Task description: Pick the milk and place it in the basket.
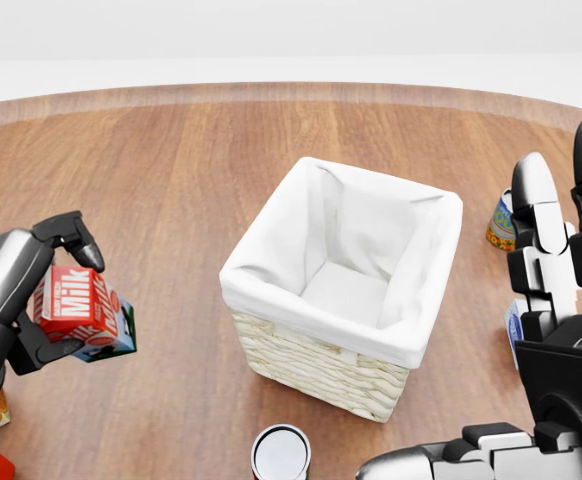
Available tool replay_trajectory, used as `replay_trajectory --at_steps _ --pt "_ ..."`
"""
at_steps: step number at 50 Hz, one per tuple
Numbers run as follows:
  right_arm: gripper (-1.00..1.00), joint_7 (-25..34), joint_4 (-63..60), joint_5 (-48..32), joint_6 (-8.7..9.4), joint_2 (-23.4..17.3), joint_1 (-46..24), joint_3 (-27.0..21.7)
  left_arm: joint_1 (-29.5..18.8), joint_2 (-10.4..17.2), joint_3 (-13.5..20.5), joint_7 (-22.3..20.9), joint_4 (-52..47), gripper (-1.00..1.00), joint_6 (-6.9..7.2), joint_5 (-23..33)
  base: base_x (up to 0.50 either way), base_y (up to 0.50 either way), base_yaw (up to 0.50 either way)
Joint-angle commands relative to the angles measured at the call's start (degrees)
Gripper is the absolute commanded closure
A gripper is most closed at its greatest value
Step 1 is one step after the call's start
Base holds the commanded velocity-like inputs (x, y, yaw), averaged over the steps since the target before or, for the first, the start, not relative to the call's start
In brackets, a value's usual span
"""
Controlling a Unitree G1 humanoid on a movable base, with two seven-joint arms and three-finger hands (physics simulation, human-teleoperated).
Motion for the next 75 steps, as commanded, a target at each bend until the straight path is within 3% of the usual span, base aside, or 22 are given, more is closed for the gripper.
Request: replay_trajectory --at_steps 1,20,25,31,40,48,63,70,75 --pt "-1.00 0.0 0.2 -0.1 0.00 0.0 0.3 0.3 -1.1 0.5 2.9 -4.2 -12.3 1.00 0.00 -1.0 0.00 0.00 0.00" --pt "-1.00 0.3 0.4 0.2 0.00 0.1 0.6 0.1 -3.4 1.0 3.3 -8.4 -18.3 1.00 0.42 -1.5 0.00 0.00 0.00" --pt "-1.00 0.4 0.1 0.4 0.00 0.0 0.9 -0.1 -4.2 1.2 3.0 -7.6 -16.8 1.00 0.13 -1.2 0.00 0.00 0.00" --pt "-1.00 0.3 0.9 0.0 0.00 0.0 1.1 0.3 -6.4 1.6 3.0 -10.0 -19.6 1.00 2.65 -1.8 0.00 0.00 0.00" --pt "-1.00 0.2 0.6 0.3 0.00 0.0 1.0 0.2 -11.7 1.8 1.4 -12.4 -20.6 1.00 4.78 -0.5 0.00 0.00 0.00" --pt "-1.00 0.3 1.2 0.0 0.00 0.0 1.3 0.5 -14.2 1.3 0.2 -12.4 -18.7 1.00 4.38 0.5 0.00 0.00 0.00" --pt "-1.00 0.2 1.0 -0.1 0.00 -0.1 0.9 0.6 -16.2 0.9 0.2 -15.6 -23.7 1.00 7.02 0.3 0.00 0.00 0.00" --pt "-1.00 0.2 0.7 -0.2 0.00 -0.2 0.9 0.8 -16.5 -0.2 -0.7 -16.0 -25.0 1.00 7.53 0.5 0.00 0.00 0.00" --pt "-1.00 0.2 1.0 -0.2 0.00 -0.2 0.9 0.7 -17.0 -1.2 -1.8 -15.8 -24.1 1.00 6.66 1.8 0.00 0.00 0.00"
